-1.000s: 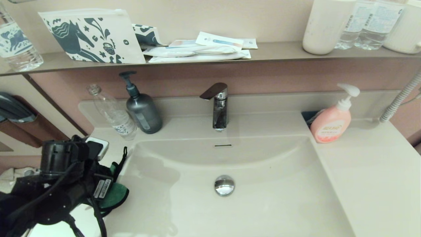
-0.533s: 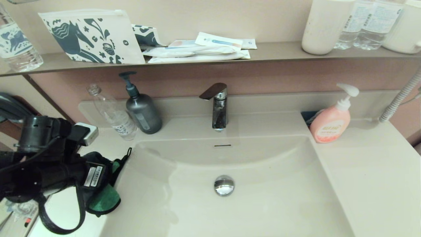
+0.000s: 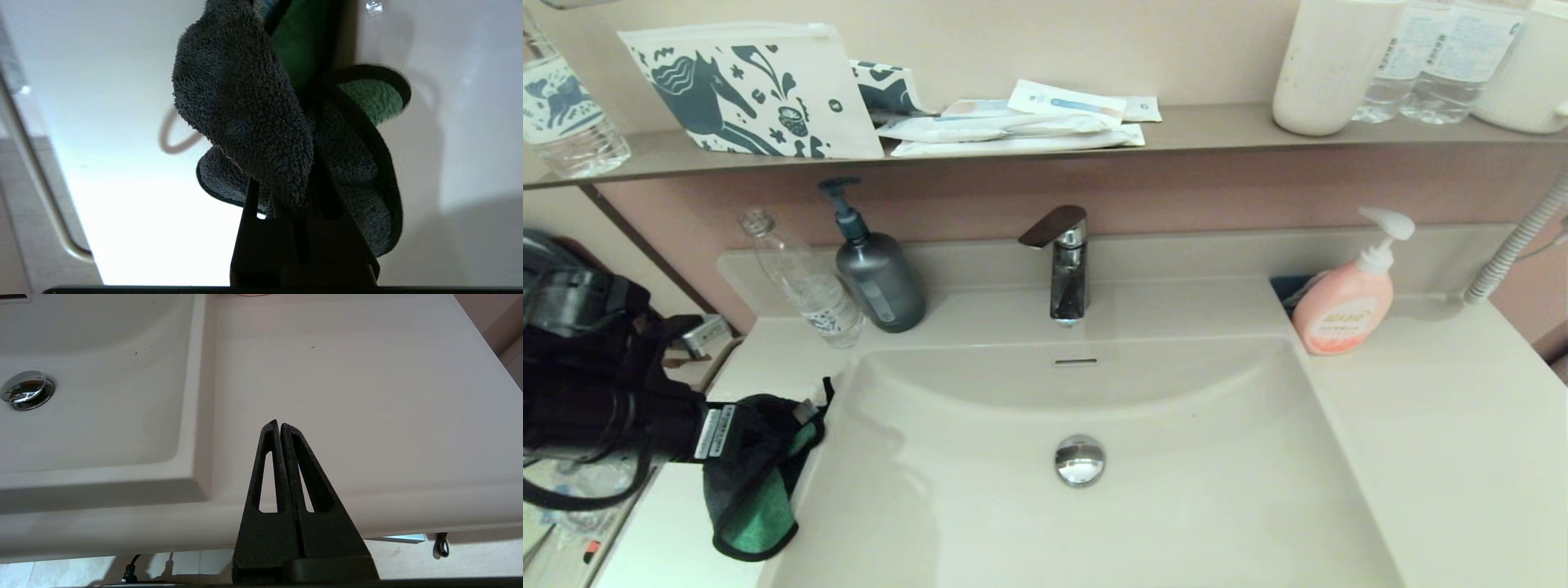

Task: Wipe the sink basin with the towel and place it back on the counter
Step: Wipe the sink

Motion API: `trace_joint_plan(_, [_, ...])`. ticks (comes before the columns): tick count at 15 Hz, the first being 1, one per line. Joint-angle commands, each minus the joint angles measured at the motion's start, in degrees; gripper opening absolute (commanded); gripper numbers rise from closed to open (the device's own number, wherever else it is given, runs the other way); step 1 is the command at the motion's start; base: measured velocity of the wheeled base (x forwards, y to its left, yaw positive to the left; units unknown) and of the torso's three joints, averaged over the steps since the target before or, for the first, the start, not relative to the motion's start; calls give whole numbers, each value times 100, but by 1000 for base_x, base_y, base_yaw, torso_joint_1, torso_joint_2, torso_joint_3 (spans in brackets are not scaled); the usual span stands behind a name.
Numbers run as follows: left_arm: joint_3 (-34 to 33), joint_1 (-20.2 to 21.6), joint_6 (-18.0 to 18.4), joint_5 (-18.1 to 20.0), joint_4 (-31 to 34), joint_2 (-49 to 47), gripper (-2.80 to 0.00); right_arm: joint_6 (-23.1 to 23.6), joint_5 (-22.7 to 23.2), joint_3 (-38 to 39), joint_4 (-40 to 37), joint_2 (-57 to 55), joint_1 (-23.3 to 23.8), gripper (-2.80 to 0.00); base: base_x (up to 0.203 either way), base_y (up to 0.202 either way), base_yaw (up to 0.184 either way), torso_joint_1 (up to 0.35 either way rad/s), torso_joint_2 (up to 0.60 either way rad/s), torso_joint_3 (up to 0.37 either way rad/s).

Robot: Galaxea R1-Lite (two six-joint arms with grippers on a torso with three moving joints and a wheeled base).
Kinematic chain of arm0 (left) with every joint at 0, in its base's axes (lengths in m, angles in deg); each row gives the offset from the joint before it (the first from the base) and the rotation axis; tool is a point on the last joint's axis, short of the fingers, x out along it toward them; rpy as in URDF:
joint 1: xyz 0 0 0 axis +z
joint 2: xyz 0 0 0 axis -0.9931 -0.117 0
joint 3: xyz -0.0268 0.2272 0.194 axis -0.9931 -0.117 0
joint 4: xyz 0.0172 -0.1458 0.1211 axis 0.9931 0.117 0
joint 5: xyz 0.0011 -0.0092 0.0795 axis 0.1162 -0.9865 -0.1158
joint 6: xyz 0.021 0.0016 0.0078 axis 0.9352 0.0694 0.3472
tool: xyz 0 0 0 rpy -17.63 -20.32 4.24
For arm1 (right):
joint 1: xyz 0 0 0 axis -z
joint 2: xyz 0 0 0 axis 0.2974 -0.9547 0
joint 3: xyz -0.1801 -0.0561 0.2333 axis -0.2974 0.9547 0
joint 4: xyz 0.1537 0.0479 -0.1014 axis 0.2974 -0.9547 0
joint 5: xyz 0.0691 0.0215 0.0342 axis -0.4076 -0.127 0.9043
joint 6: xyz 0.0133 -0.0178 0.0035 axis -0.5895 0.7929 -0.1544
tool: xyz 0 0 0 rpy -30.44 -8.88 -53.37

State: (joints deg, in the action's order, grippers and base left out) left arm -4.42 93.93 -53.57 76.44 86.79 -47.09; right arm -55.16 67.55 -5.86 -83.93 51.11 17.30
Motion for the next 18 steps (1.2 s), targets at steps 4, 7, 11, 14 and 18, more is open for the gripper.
trace_joint_plan(4, [394,-329,-443,102,-14,-712,-280,0,0,0,-2,-7,0,-280,0,0,0,0,0,0])
trace_joint_plan(7, [420,-196,-286,543,-546,-975,-280,0,1,6,-4,-7,0,-280,0,0,0,0,0,0])
trace_joint_plan(11, [200,-142,-286,840,-1278,-1262,-280,0,0,2,0,-7,0,-280,0,0,0,0,0,0])
trace_joint_plan(14, [-159,-101,-267,837,-1663,-1350,-280,0,-1,0,0,-7,0,-280,0,0,0,0,0,0])
trace_joint_plan(18, [-391,226,75,830,-1635,-1295,-280,0,1,1,-7,-7,0,-280,0,0,0,0,0,0])
